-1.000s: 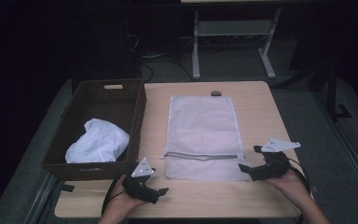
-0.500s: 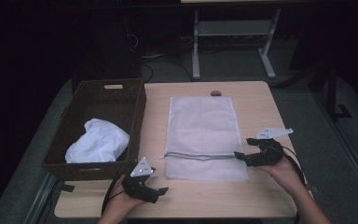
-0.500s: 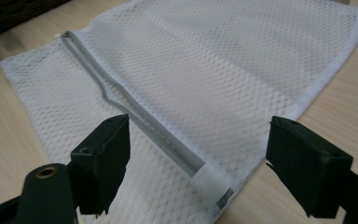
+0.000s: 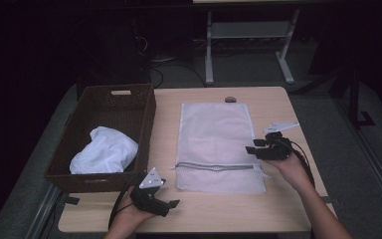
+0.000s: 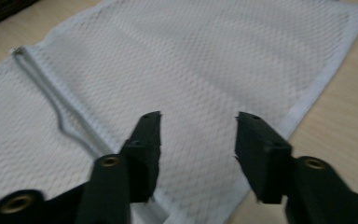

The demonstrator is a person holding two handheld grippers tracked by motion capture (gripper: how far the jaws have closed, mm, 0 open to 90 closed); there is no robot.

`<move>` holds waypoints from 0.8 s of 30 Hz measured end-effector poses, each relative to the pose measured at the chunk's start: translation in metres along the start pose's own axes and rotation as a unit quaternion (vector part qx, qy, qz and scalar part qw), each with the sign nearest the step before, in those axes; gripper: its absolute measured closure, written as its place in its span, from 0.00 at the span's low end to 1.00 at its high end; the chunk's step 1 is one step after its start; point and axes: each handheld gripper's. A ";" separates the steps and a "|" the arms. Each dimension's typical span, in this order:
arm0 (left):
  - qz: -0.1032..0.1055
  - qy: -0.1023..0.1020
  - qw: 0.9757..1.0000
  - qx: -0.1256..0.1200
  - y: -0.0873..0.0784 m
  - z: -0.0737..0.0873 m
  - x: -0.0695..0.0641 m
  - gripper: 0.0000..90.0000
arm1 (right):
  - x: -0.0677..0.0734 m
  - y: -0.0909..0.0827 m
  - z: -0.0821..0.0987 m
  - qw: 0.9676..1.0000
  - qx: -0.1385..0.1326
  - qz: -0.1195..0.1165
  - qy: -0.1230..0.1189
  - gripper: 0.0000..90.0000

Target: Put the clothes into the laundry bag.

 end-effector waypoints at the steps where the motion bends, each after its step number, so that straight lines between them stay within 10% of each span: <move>1: 0.000 0.000 1.000 0.001 0.000 0.000 0.000 0.15 | 0.000 0.000 0.000 1.000 0.000 0.000 0.000 0.62; 16: 0.003 -0.002 1.000 0.000 0.002 0.000 0.003 0.15 | -0.034 0.037 -0.017 0.998 0.018 0.046 0.037 0.99; 24: 0.002 -0.002 1.000 -0.001 0.002 0.001 0.003 0.15 | -0.041 0.047 -0.012 0.996 0.040 0.063 0.047 1.00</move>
Point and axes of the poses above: each handheld gripper's, and its own axes: y roughly forward along the jaws, z roughly out of its underside, x roughly to its left, and after that the axes turned 6 degrees about x, right-handed
